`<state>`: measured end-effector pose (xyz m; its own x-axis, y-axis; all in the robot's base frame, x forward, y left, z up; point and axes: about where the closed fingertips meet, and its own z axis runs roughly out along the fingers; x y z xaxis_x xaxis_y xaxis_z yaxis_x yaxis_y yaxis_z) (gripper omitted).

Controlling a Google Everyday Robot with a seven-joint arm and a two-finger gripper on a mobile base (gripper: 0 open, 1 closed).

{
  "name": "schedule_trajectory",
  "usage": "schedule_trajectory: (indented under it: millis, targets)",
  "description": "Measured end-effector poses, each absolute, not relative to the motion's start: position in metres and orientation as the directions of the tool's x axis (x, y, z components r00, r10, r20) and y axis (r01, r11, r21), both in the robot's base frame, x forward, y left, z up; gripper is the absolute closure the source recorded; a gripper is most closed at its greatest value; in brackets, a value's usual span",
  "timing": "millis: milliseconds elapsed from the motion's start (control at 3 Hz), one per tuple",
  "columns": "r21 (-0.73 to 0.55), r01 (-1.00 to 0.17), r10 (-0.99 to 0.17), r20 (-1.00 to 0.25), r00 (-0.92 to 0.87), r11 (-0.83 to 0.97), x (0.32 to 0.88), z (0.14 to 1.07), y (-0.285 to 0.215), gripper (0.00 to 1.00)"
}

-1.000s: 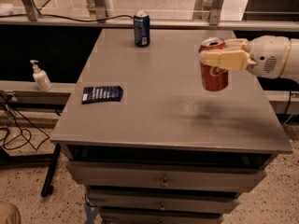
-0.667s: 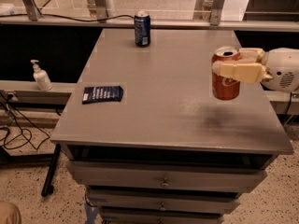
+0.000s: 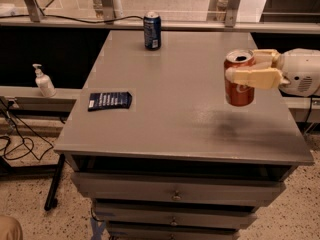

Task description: Place coke can upright

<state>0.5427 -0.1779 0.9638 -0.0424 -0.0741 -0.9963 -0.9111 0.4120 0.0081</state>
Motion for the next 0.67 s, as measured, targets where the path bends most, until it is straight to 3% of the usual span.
schedule_trajectory:
  millis: [667]
  targets:
    - [-0.09,-0.951,-0.077,-0.995,0.071,0.297,0.529,0.95,-0.2,1.0]
